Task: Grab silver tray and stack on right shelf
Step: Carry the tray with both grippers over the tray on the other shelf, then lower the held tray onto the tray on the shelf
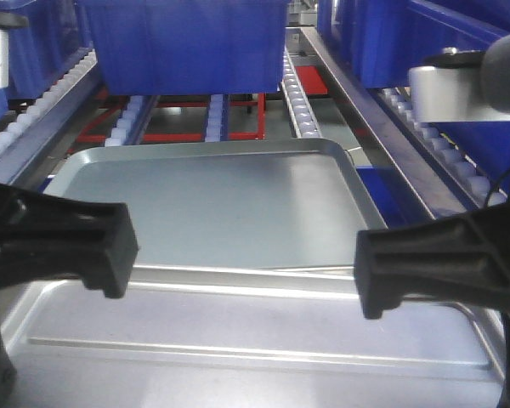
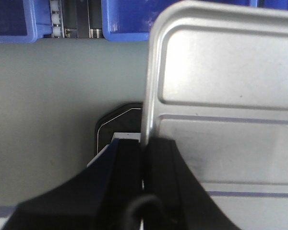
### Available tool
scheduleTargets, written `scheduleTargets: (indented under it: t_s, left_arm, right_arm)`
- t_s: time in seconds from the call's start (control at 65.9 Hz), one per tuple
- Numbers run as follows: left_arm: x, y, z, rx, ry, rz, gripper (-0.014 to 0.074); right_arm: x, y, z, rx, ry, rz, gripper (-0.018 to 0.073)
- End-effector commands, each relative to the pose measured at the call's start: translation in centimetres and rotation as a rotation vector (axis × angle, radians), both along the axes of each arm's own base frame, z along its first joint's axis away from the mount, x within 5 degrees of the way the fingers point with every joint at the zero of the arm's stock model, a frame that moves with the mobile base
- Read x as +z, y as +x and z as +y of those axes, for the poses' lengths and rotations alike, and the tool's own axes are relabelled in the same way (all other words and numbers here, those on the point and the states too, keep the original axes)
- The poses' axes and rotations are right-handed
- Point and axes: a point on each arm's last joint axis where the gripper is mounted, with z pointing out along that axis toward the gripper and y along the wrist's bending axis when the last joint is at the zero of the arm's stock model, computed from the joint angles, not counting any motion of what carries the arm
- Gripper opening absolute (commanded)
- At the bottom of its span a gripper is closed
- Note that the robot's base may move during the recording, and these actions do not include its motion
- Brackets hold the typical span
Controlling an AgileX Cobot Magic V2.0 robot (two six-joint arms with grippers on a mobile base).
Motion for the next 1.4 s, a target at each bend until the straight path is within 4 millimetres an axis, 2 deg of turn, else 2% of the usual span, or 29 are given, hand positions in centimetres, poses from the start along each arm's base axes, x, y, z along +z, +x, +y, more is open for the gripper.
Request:
scheduleTargets:
  t_s: [0.0,1.38]
  left_arm:
    - [0.77,-0.03,3.3,0.083,0.312,-0.011,-0.01]
    - [0.79,0.06,3.27,0.079,0.31,-0.022,-0.01]
  right_arm:
    - [0.72,-0.54,-2.8,-0.023,-0.263,0.053,0.007]
    - [0.72,-0.45,-2.64,-0.019,-0.247,0.045,0.007]
